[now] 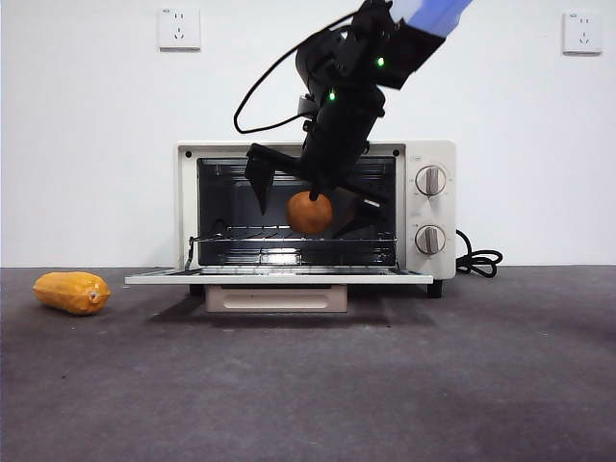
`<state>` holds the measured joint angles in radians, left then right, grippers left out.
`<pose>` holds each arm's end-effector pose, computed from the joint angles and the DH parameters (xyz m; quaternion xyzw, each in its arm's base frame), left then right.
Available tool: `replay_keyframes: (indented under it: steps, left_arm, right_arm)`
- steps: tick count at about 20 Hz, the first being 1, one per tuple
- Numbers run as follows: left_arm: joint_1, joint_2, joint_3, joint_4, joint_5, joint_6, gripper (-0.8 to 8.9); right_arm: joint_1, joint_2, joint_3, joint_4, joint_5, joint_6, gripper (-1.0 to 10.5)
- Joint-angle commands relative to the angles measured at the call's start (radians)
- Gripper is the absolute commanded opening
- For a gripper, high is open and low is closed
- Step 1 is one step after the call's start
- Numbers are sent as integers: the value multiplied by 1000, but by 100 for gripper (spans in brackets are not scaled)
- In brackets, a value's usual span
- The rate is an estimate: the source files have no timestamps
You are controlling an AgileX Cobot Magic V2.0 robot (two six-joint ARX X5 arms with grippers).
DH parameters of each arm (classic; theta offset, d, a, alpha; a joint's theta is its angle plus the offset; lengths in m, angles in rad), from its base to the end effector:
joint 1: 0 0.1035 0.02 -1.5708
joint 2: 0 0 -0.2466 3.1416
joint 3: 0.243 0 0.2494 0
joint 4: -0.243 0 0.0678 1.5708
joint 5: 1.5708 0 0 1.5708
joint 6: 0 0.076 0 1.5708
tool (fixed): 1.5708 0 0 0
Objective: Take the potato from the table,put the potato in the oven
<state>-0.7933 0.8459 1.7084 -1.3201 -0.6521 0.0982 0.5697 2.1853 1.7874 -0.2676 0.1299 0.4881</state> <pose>0.0914 -0.0271 0.4543 0.1975 0.1665 -0.0770 0.9630 0.4442 0.2728 0.1781 0.1143 0.3476 0.1259 0.9221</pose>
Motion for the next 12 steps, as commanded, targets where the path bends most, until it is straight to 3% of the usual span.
replay_keyframes:
  steps: [1,7,12]
  left_arm:
    - [0,-4,1,4,-2,10,-5]
    - [0,-3,1,3,56,-24,-5]
    - [0,17,1,3,222,-129,-5]
  right_arm:
    - [13,-48,3,-84,25,8,568]
    - [52,-210,3,-396,61,-6,567]
    - [130,-456,3,-676,94,-151,523]
